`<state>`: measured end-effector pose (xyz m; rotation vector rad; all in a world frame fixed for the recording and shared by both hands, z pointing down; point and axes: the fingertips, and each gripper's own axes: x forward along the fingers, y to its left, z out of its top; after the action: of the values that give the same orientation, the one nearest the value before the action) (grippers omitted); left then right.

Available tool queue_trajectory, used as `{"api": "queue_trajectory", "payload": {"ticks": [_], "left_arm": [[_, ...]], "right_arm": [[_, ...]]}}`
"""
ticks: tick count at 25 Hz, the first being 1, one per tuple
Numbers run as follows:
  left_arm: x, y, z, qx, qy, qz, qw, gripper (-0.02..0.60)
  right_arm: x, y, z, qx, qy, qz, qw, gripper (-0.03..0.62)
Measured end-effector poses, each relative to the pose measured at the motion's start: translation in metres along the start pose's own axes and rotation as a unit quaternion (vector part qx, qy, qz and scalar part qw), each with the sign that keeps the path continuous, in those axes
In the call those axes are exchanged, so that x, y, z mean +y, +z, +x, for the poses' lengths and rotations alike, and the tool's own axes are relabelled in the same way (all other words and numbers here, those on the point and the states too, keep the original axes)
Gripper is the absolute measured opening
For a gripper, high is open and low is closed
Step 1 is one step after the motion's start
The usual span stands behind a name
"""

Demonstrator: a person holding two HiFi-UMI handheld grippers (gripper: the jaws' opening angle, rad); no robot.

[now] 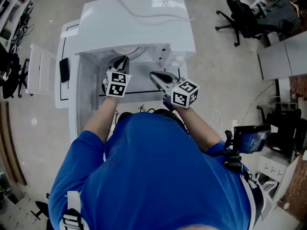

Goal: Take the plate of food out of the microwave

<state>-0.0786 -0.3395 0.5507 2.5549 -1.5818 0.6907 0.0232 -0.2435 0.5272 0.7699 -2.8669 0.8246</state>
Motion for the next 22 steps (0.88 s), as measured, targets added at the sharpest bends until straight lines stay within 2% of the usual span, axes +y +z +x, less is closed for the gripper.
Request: {"api": "queue_trajectory", "payload": {"ticks": [4, 9, 15, 22], "left_arm": [[-0.001, -0.010, 0.016, 0.040, -0.008, 0.063, 0.9972, 0.019], [0.000, -0.016, 0.031, 0.073, -0.013, 0.145, 0.9867, 0.093], [-0.005, -0.019, 0.041, 0.108, -0.027, 0.249, 0.9620, 0.097], [-0.008, -0.026, 0.053, 0.129, -0.034, 0.326, 0.9358, 0.097]], "right_arm": [[-0.005, 0.004, 0.001, 0.008, 0.009, -0.001, 1.000, -0.002], [-0.010, 0.010, 0.000, 0.011, 0.018, -0.001, 1.000, -0.002], [-0.012, 0.015, -0.002, 0.012, 0.024, -0.003, 1.000, -0.002], [-0.016, 0.016, -0.007, 0.009, 0.023, -0.001, 1.000, -0.002]]}}
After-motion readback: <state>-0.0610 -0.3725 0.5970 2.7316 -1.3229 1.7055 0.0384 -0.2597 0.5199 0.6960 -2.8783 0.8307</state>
